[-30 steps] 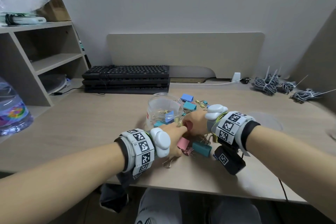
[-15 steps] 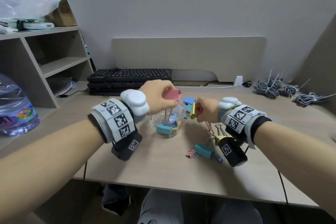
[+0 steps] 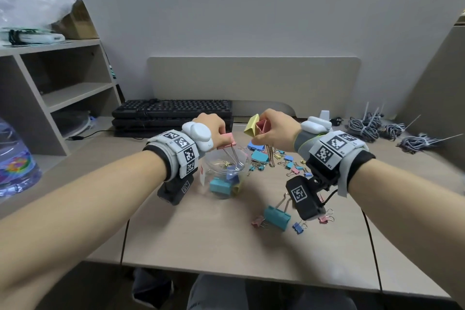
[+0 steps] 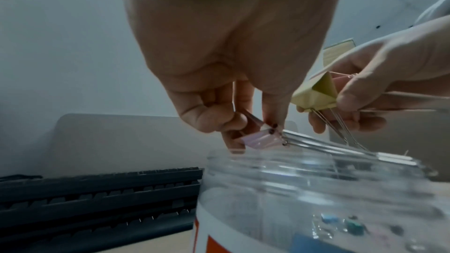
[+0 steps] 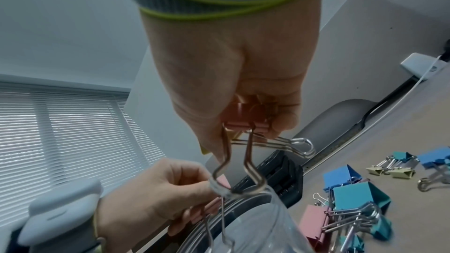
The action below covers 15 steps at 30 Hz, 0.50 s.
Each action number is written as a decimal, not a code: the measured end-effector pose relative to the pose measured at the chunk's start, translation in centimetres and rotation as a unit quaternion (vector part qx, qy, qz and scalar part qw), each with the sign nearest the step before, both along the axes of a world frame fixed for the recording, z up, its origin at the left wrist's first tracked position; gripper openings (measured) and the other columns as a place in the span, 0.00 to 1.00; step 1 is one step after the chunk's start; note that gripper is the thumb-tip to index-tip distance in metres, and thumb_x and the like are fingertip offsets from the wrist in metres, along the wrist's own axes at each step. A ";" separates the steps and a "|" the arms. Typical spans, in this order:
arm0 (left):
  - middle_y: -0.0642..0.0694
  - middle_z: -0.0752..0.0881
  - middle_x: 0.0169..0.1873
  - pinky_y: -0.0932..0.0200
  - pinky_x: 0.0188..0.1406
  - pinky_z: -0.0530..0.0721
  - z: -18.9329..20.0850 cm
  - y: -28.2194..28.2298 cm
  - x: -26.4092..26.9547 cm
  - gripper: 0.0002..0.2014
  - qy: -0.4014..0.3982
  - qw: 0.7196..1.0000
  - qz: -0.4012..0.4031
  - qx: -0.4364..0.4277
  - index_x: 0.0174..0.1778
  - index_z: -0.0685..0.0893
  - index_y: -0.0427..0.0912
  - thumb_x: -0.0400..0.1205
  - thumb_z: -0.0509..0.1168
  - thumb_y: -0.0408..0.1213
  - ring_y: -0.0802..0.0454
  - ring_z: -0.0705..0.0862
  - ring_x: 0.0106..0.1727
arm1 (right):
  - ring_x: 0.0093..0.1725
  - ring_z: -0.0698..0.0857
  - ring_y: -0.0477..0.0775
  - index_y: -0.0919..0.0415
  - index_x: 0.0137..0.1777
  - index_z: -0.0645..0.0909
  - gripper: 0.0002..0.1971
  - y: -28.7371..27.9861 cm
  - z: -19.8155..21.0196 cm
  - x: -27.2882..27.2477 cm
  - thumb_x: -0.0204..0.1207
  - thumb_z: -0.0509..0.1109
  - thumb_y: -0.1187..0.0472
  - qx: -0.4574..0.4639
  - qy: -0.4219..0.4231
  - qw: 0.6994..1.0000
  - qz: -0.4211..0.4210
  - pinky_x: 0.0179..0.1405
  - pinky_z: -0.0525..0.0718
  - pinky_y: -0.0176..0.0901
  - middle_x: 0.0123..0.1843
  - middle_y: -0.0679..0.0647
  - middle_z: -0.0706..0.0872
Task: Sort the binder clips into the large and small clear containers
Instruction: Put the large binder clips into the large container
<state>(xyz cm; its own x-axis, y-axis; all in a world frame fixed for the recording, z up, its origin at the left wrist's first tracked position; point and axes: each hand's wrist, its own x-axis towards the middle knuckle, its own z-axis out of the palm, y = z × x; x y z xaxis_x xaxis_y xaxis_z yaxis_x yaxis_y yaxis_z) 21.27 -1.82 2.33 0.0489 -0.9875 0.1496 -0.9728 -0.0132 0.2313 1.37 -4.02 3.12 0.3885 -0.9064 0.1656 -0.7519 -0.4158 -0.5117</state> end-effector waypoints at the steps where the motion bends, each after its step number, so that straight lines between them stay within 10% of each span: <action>1: 0.48 0.88 0.34 0.59 0.33 0.77 0.1 -0.2 0.1 0.18 -0.001 1.000 0.003 -0.003 0.28 0.82 0.49 0.72 0.70 0.59 0.46 0.86 0.40 | 0.50 0.82 0.55 0.55 0.59 0.75 0.23 -0.1 -0.1 0.1 0.68 0.79 0.53 0.000 -0.004 1.000 0.002 0.48 0.81 0.46 0.52 0.51 0.83; 15: 0.47 0.78 0.41 0.56 0.31 0.80 -2.1 0.1 0.6 0.21 -0.109 0.993 -0.008 0.040 0.27 0.82 0.47 0.74 0.67 0.61 0.44 0.83 0.34 | 0.53 0.82 0.56 0.56 0.61 0.76 0.25 -0.5 -1.4 2.3 0.67 0.79 0.50 -0.008 0.034 0.999 0.019 0.53 0.83 0.51 0.54 0.51 0.84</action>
